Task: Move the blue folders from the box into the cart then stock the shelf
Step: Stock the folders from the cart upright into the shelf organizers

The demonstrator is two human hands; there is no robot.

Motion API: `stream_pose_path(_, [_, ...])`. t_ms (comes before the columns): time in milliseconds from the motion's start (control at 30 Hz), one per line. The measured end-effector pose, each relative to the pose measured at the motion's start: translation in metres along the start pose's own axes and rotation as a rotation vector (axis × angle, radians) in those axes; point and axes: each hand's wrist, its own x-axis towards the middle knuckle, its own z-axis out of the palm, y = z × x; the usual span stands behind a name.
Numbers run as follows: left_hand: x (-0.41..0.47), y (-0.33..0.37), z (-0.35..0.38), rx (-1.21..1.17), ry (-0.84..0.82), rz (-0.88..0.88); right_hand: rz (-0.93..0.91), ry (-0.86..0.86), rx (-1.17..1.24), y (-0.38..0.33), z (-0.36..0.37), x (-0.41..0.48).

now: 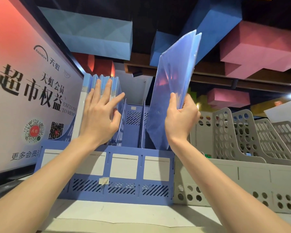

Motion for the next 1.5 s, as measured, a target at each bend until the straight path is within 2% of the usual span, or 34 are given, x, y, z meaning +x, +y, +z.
stream_pose_path(167, [0.000, -0.001, 0.000, 0.002, 0.005, 0.002, 0.016, -0.064, -0.050, 0.014, 0.012, -0.002])
stream_pose_path(300, [0.000, -0.002, 0.002, 0.002, 0.021, 0.014, 0.130, -0.108, -0.090, 0.023, 0.010, -0.006])
stream_pose_path(567, [0.000, -0.002, 0.003, -0.004, 0.029, 0.016, 0.230, -0.210, -0.125, 0.032, 0.013, -0.014])
stream_pose_path(700, [-0.001, -0.003, 0.001, -0.004, 0.021, 0.005, 0.225, -0.259, -0.169, 0.032, 0.011, -0.015])
stream_pose_path(867, [-0.002, -0.001, 0.001, -0.002, 0.006, -0.002, 0.178, -0.427, -0.351, 0.030, 0.006, -0.018])
stream_pose_path(1067, [-0.002, 0.001, -0.001, 0.002, -0.006, 0.002, 0.155, -0.463, -0.389, 0.027, 0.002, -0.021])
stream_pose_path(1333, [-0.009, 0.000, -0.001, 0.093, -0.074, -0.032, 0.237, -0.574, -0.401, 0.030, -0.016, -0.022])
stream_pose_path(1500, [-0.022, -0.001, -0.009, 0.175, -0.207, -0.051, 0.351, -0.684, -0.335, 0.025, -0.032, -0.035])
